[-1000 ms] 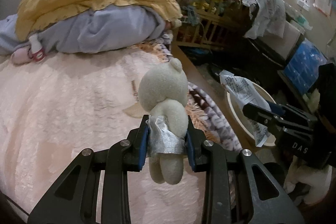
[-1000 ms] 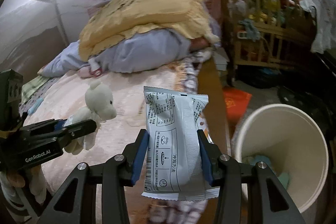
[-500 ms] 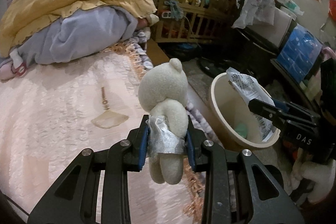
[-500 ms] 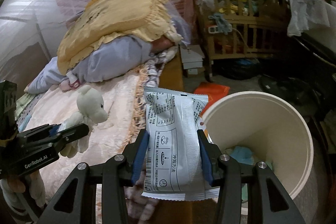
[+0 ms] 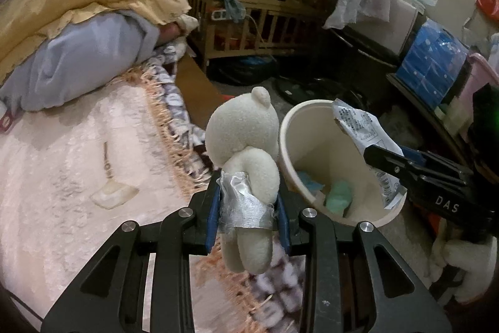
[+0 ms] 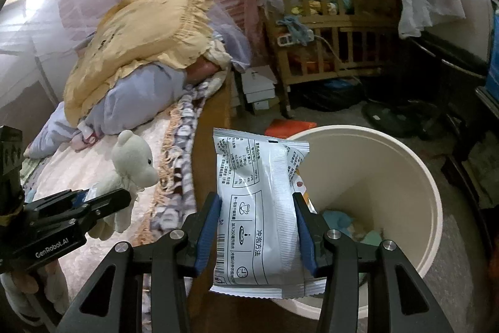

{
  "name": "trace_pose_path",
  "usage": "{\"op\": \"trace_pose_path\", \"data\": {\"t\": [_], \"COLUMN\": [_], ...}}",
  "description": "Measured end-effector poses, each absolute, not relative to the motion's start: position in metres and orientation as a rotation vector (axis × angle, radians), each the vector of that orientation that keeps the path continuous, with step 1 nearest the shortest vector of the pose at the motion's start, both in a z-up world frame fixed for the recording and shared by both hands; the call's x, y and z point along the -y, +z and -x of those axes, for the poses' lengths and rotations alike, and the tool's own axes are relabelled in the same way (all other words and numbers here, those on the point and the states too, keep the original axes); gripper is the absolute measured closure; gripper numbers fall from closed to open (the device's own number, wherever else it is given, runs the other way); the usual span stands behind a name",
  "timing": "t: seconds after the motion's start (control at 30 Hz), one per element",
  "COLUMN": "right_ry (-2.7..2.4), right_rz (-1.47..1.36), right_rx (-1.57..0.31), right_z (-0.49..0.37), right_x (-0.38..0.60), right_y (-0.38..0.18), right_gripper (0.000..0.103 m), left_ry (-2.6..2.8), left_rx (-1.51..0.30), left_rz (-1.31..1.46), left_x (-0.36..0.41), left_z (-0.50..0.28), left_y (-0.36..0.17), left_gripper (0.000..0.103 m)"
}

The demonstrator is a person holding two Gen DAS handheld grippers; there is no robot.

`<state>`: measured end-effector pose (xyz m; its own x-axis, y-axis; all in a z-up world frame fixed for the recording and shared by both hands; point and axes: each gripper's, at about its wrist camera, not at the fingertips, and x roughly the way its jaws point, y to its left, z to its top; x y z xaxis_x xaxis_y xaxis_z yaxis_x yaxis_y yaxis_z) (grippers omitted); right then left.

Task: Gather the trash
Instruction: 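Carry teddy bear and white wrapper over the bucket and open both grippers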

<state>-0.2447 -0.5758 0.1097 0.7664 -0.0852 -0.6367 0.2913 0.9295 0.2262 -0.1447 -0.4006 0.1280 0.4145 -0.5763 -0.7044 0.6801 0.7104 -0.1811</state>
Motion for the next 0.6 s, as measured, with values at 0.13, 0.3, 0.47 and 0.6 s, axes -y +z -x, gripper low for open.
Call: {"op": "trace_pose_path", "data": {"t": [0.13, 0.3, 0.47, 0.6], "right_ry": [-0.228, -0.252, -0.267, -0.282], "right_rz": [-0.343, -0.376, -0.391, -0.413], "right_rx": [-0.668, -0.665, -0.666, -0.658], "right_z": [0.249, 0.256, 0.259, 0.263], "right_x": [0.587, 0.603, 0.612, 0.619], "right_y": [0.107, 0.102, 0.099, 0.098], "right_gripper": [0.058, 0.058, 0.058, 0.058], "left_ry": [-0.814, -0.830, -0.849, -0.866], "left_rx": [-0.830, -0.839, -0.852, -0.867], "left_rz": [-0.154, -0.165, -0.173, -0.162], "left_x": [0.418, 0.435, 0.449, 0.462], "left_z": [0.145, 0.146, 0.147, 0.146], "left_y": [0.127, 0.124, 0.121, 0.119], "left_gripper": [0.075, 0.074, 0.075, 0.075]}}
